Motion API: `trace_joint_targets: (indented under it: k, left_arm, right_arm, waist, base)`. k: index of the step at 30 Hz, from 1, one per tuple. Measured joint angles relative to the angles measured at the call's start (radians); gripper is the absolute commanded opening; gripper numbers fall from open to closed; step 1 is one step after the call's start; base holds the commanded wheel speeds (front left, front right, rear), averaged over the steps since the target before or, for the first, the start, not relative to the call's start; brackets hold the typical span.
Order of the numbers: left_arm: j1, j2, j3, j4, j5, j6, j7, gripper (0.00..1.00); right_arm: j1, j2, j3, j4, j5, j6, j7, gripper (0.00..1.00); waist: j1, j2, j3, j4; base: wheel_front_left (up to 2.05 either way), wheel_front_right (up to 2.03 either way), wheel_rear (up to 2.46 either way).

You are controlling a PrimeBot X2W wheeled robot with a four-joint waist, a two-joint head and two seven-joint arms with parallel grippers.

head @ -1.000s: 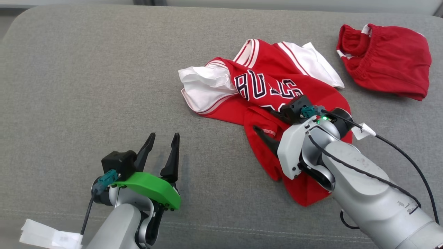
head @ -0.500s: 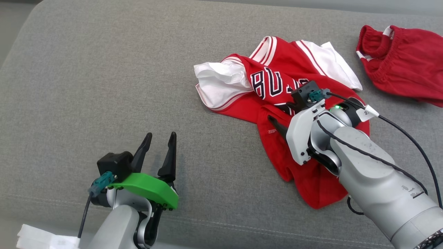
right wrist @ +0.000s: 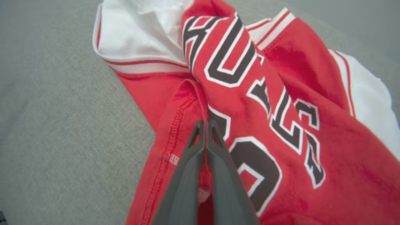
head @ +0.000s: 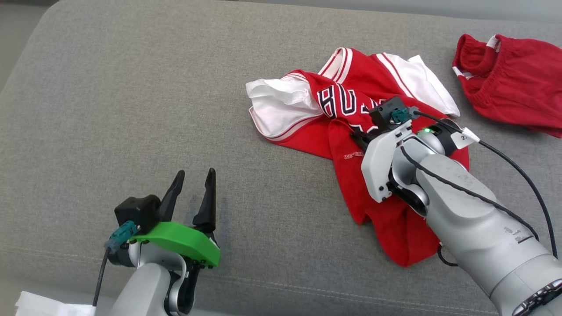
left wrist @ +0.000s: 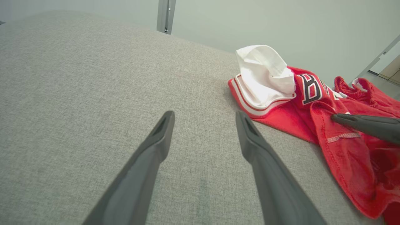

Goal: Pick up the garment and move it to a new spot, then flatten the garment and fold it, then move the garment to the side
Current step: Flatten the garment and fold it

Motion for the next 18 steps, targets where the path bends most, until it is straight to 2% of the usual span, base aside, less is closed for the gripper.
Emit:
trace_joint_targets:
  k: [8,18]
  left_arm:
    - [0.03,0.0,0.025,0.001,0.011,0.0,0.0,1.0]
    - [0.053,0.017,0.057,-0.015,0.049,0.0,0.0,1.0]
  right_arm:
    - [0.005,0.013,-0.012,-0.052,0.017,0.0,-0.125,0.0]
    - [0.137,-0.043,-0.055,-0.175,0.087,0.0,-0.319,0.0]
  waist:
    - [0.0,0.0,-0.029,-0.026]
    - [0.0,0.0001,-0.053,-0.11]
  base:
    - [0.0,0.0,0.0]
    - [0.0,0.0,0.0]
